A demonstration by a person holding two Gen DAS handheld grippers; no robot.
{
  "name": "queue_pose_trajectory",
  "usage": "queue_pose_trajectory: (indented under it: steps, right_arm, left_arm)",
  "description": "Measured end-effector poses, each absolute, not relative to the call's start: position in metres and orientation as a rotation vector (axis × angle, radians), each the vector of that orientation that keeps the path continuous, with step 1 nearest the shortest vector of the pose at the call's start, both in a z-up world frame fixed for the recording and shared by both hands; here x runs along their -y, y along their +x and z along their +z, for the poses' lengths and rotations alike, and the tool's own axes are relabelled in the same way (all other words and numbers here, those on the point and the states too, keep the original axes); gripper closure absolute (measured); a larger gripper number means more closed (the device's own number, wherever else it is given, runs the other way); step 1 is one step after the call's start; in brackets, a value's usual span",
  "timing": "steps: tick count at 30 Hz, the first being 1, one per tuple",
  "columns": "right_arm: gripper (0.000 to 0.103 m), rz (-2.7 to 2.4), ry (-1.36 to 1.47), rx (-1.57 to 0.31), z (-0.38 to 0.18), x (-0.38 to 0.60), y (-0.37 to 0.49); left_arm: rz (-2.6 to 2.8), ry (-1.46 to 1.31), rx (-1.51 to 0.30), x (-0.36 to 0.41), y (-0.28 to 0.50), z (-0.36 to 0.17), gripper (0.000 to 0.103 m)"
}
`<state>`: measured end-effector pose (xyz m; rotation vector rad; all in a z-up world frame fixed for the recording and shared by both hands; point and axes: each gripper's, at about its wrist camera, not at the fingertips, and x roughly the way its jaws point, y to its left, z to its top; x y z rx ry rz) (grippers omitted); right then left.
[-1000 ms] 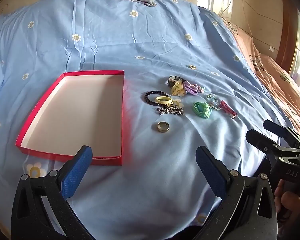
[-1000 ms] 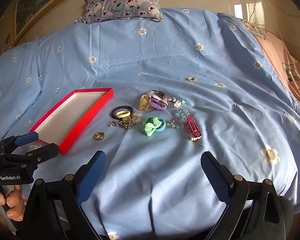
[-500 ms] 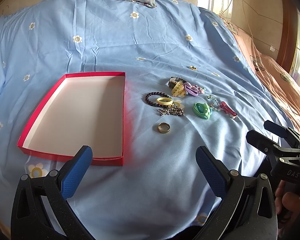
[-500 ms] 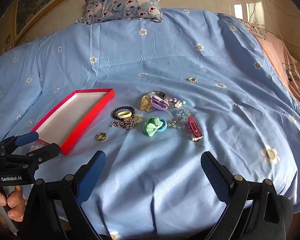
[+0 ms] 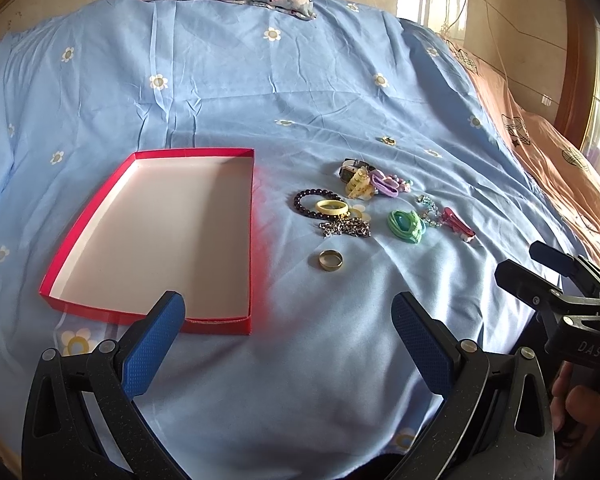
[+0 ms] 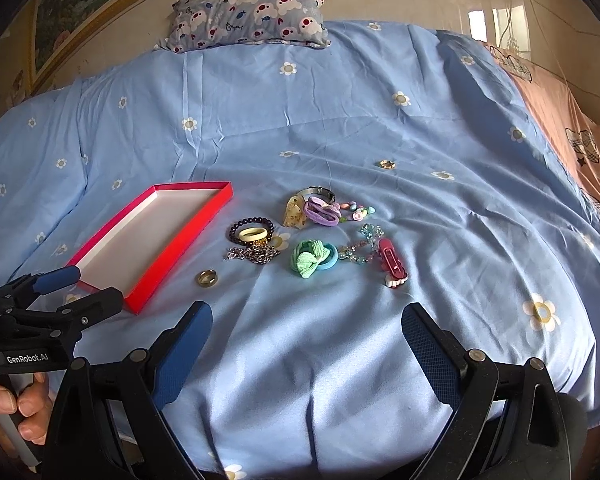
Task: Organize jewelry
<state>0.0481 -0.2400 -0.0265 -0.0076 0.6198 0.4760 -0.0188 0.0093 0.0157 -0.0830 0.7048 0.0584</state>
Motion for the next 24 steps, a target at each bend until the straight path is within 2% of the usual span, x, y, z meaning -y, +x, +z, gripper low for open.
queue_pose_trajectory:
  steps: [24]
  right_arm:
    - [0.006,0.501,0.001,-0.55,-0.015,0.239,0.04]
  left_arm:
    - [0.088,-0.038,-0.643,0.001,-0.028,0.025,0.0]
